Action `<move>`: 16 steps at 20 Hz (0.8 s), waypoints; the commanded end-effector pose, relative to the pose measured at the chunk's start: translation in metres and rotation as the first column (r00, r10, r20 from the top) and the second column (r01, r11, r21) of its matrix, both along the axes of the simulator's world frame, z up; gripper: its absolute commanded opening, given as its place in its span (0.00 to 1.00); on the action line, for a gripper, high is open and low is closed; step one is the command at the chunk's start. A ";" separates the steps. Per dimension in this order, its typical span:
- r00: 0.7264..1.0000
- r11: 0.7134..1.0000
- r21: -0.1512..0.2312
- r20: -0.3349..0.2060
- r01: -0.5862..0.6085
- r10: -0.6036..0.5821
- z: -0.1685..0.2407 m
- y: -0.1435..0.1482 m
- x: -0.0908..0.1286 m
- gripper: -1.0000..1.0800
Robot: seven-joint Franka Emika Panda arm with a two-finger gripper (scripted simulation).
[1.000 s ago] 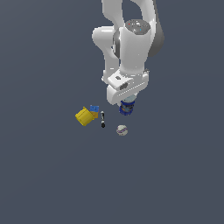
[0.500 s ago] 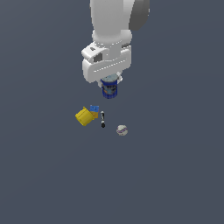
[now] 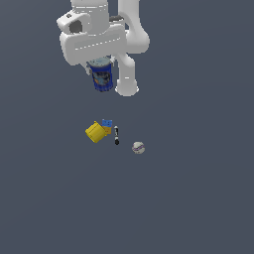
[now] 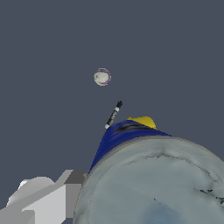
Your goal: Pick up a designated object from a clutter of objects.
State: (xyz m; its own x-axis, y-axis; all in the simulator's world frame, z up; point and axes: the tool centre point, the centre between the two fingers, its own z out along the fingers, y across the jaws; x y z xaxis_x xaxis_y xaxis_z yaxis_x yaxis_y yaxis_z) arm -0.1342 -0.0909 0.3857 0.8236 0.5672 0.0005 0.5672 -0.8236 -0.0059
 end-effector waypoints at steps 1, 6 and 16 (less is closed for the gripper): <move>1.000 1.000 -0.002 0.002 0.000 0.000 0.018 -0.017 -0.006 0.00; 1.000 1.000 -0.004 0.003 0.000 0.000 0.042 -0.041 -0.013 0.00; 1.000 1.000 -0.005 0.003 -0.001 0.001 0.055 -0.054 -0.015 0.00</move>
